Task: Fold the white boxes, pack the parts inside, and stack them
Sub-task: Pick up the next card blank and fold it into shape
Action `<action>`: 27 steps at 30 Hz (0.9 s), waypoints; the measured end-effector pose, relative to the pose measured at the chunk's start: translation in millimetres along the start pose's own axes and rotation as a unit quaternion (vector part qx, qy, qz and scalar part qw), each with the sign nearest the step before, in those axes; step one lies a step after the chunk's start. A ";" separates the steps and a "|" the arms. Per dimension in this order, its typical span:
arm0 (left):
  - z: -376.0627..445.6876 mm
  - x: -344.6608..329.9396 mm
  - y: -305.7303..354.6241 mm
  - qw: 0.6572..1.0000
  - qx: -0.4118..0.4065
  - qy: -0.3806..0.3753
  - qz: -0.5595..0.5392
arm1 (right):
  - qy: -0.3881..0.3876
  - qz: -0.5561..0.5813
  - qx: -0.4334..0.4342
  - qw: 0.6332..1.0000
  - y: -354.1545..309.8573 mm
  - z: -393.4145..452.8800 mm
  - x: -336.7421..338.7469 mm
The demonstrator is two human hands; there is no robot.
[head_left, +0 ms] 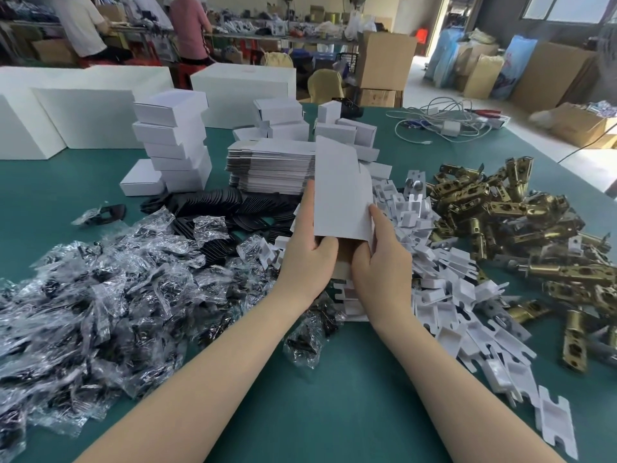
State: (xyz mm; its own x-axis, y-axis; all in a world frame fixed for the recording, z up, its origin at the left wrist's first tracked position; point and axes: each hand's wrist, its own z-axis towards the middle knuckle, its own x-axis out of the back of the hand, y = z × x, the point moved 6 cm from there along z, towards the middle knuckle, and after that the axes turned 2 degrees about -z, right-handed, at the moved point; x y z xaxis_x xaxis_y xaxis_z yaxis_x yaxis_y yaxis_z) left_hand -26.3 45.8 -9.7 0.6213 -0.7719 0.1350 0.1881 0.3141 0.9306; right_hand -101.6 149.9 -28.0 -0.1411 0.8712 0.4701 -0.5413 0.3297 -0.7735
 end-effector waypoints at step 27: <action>18.3 27.5 -13.4 0.953 0.196 -0.031 -0.231 | -0.170 0.388 -0.194 0.885 -0.6 21.9 -2.1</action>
State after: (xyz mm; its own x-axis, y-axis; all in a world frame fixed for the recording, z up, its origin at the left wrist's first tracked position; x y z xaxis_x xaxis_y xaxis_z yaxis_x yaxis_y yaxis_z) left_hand -25.7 10.3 -12.3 0.4919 -0.8133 -0.3108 0.1242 -0.2878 0.9496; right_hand -119.1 140.0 -19.2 -0.6225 0.7521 -0.2163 0.1430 -0.1624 -0.9763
